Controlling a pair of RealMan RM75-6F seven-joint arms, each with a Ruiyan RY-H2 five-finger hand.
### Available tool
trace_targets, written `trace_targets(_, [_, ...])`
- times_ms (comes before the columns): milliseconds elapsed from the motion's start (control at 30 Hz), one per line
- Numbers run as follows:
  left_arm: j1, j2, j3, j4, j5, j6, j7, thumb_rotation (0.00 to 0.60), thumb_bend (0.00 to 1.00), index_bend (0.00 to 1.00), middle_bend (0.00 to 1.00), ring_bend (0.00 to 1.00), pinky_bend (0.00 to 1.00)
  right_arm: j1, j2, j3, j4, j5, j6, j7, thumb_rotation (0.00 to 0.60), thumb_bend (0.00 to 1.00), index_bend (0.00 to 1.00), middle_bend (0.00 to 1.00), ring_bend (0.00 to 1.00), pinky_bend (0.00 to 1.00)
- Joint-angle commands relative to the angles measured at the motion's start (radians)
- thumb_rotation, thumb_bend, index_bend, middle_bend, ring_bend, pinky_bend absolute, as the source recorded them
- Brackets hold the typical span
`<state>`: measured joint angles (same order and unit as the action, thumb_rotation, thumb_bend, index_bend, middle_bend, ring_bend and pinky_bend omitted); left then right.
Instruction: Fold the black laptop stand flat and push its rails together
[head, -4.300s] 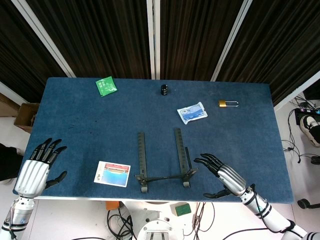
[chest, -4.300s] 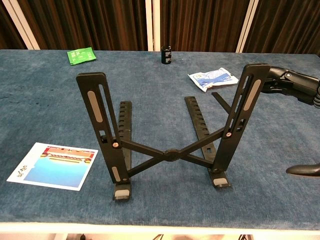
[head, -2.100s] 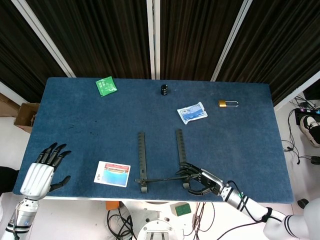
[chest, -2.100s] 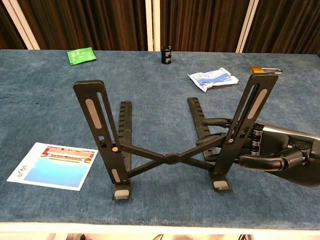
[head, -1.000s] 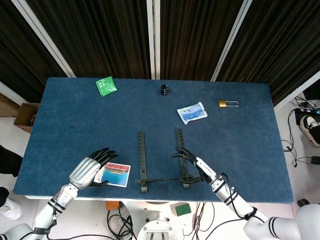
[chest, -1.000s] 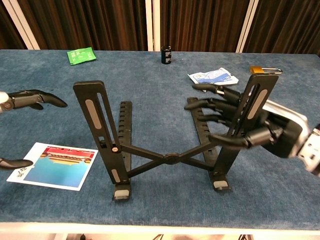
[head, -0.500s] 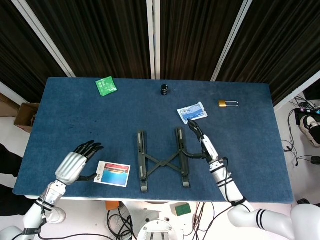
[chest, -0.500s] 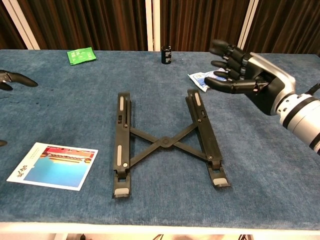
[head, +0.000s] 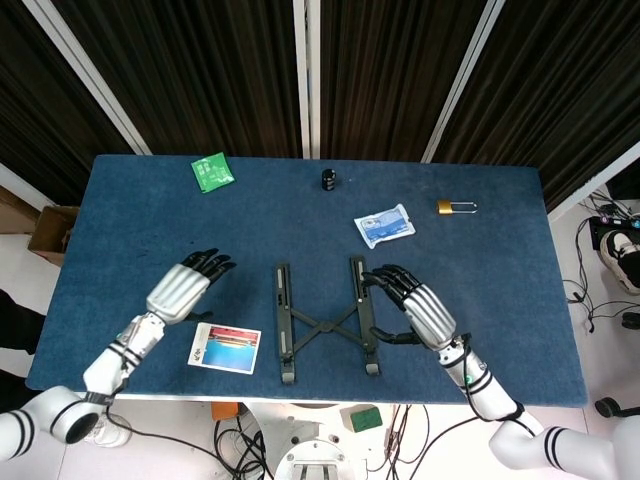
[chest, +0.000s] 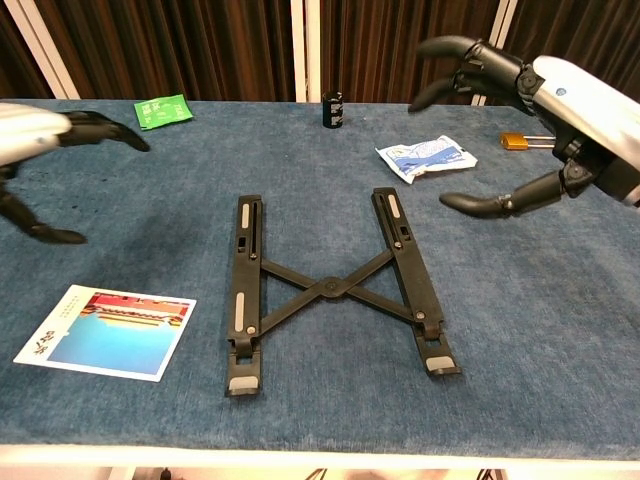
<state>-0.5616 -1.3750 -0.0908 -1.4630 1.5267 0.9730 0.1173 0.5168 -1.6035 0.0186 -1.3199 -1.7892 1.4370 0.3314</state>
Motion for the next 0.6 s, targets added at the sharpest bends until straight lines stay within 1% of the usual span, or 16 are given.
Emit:
trace_targets(33, [-0.09,-0.107,-0.055,0.101,-0.072,-0.086,0.082,0.6,0.11,0.1,0.08,0.04,0.14,0.009,0.113,-0.043,-0.136,-0.088,-0.05,-0.311,0.6,0.04,0.45,0.55,0.4,0.46])
trace_targets(67, [-0.107,-0.134,-0.063,0.125,-0.085,-0.099,0.091,0.6,0.11,0.1,0.07,0.04,0.14,0.009,0.119,-0.042,-0.15,-0.072,-0.081,-0.363,0.6,0.02,0.51,0.58,0.45,0.5])
trace_targets(133, [-0.129,-0.171,-0.071,0.161,-0.101,-0.113,0.103,0.6,0.1,0.09,0.07,0.04,0.14,0.01,0.118,-0.038,-0.157,-0.046,-0.121,-0.427,0.6,0.0,0.59,0.63,0.51,0.53])
trace_targets(200, [-0.151,-0.208,-0.077,0.199,-0.118,-0.128,0.115,0.6,0.1,0.09,0.07,0.04,0.14,0.011,0.104,-0.038,-0.148,-0.018,-0.163,-0.471,0.6,0.0,0.63,0.67,0.54,0.57])
trace_targets(300, [-0.173,-0.25,-0.081,0.244,-0.137,-0.139,0.129,0.6,0.1,0.08,0.07,0.04,0.14,0.011,0.065,-0.038,-0.104,0.007,-0.192,-0.493,0.6,0.0,0.68,0.71,0.58,0.62])
trace_targets(467, [-0.195,-0.292,-0.08,0.294,-0.168,-0.159,0.125,0.6,0.1,0.08,0.06,0.04,0.13,0.014,-0.007,-0.037,0.004,0.007,-0.19,-0.495,0.6,0.0,0.74,0.76,0.64,0.7])
trace_targets(600, [-0.211,-0.32,-0.078,0.318,-0.178,-0.169,0.102,0.6,0.09,0.08,0.06,0.04,0.13,0.021,-0.052,-0.033,0.071,0.026,-0.206,-0.472,0.6,0.0,0.74,0.77,0.64,0.71])
